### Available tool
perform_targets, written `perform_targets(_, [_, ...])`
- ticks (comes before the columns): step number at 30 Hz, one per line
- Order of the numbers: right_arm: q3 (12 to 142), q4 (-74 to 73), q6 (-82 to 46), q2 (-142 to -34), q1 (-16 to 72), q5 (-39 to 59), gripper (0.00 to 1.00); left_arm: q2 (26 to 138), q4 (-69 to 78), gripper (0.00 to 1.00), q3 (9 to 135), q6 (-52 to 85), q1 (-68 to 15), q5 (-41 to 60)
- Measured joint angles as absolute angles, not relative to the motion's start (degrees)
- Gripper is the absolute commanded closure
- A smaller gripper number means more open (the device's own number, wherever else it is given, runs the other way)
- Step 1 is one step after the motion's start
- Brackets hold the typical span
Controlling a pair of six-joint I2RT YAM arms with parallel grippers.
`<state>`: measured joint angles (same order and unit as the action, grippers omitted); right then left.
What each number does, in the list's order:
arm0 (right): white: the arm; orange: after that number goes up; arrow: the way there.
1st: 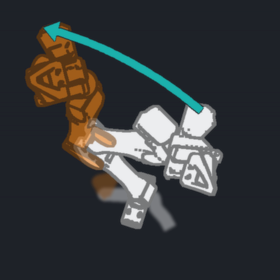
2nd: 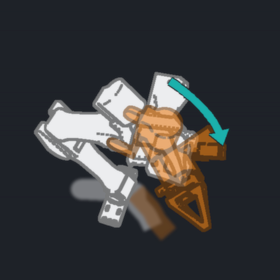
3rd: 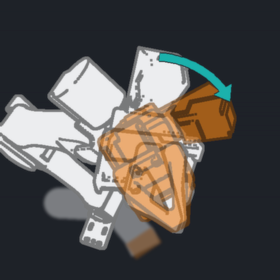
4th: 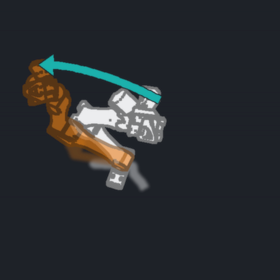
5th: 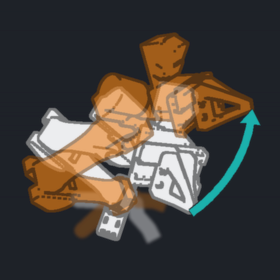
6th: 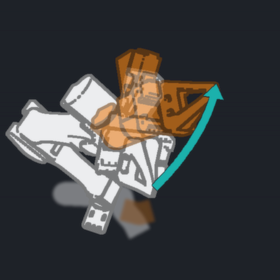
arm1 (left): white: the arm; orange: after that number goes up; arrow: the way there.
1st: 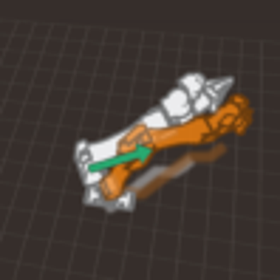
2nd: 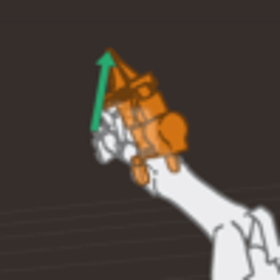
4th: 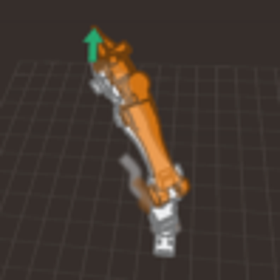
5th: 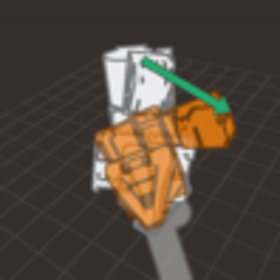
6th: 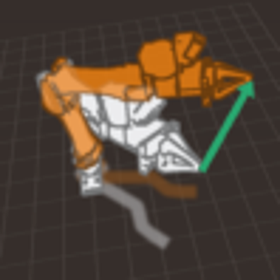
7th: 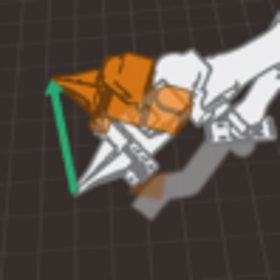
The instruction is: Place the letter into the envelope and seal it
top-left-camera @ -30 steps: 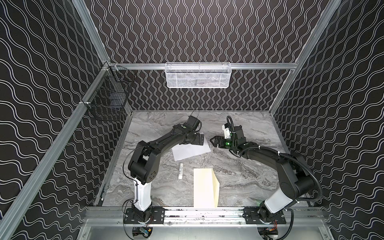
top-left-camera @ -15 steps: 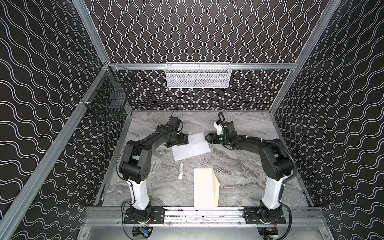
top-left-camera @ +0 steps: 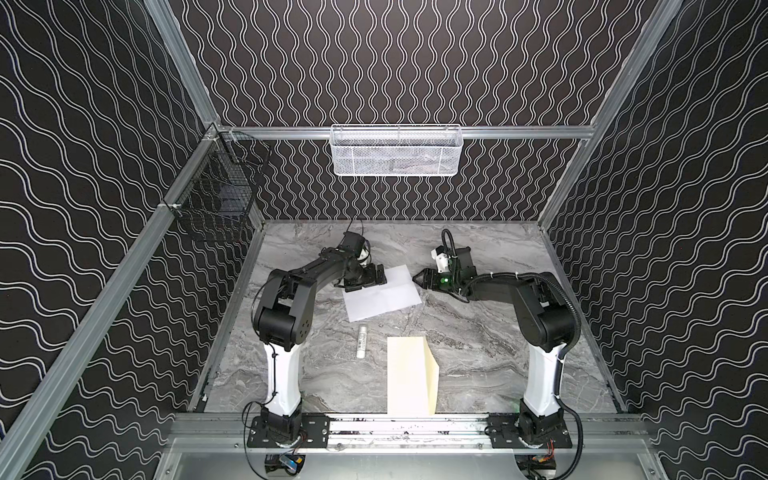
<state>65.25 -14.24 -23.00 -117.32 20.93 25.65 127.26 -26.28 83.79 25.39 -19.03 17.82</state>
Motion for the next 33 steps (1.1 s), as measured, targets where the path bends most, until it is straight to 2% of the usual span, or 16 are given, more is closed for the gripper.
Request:
perform_targets(10, [64.7,-17.7,-23.2,-118.6,21.0,27.7,0.37,128.7,-22.5,0.03,84.1,25.8,-19.0,21.0])
perform_targets(25, [64.3,-19.2,-23.0,-119.3,21.5,28.2,0.39,129.4,-18.9,0.08,83.6,26.9,-19.9,26.1])
perform_targets(30, [64.4,-19.8,-23.1,-119.6,22.2,28.1,0.39,129.3,-18.5,0.16,83.0,27.5,-20.1,27.7])
perform_targets(33, [64.7,-20.1,-23.1,-119.9,23.0,28.1,0.39,129.6,-18.7,0.26,83.3,28.3,-20.7,28.6])
